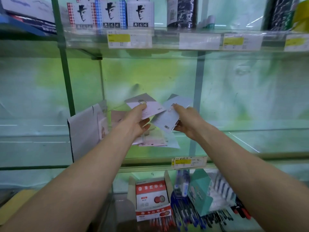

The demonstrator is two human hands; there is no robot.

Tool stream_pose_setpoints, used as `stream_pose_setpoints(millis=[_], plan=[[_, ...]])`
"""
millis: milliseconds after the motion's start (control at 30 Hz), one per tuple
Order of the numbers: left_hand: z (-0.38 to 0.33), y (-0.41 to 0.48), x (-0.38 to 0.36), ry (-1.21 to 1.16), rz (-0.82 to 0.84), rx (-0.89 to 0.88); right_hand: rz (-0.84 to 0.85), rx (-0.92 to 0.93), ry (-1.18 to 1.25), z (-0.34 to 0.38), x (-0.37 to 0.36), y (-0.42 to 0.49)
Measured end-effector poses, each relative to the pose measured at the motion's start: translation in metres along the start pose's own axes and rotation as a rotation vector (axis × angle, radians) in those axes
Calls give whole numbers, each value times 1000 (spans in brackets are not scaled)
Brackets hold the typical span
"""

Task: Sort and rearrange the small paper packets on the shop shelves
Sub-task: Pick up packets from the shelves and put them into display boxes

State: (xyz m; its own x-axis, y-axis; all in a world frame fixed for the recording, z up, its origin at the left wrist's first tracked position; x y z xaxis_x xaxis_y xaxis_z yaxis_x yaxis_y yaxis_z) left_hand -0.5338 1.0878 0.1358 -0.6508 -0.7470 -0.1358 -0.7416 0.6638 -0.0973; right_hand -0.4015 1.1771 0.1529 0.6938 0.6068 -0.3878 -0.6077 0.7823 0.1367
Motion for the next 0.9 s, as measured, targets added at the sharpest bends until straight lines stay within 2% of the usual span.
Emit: stream_pose_setpoints(millis=[100,267,367,633,900], plan=[[5,-3,-5,-2,61,-18,-63,37,-19,9,17,-10],[12,-13,-25,90,61,-64,-5,39,-104,17,23,-33],[12,-22,-33,82,55,-90,-37,106,-219,28,34,-47],[12,-64,-50,204,7,-290,-136,251,-438,68,79,-92],[25,-147,-123,367,149,-422,-191,222,-680,100,132,-163]])
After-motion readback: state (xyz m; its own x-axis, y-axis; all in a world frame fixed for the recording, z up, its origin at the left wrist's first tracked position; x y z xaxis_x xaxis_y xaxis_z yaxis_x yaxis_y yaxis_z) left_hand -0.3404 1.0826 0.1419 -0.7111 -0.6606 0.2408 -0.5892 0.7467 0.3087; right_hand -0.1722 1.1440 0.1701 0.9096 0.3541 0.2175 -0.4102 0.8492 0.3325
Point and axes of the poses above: each hand's wrist, its own y-axis towards the middle knuckle, its own x-axis out of the back of the hand, z = x × y, the point moved 7 cm from there along y, towards the middle knuckle, and after that the axes turned 14 degrees about y, right-handed, at the moved point
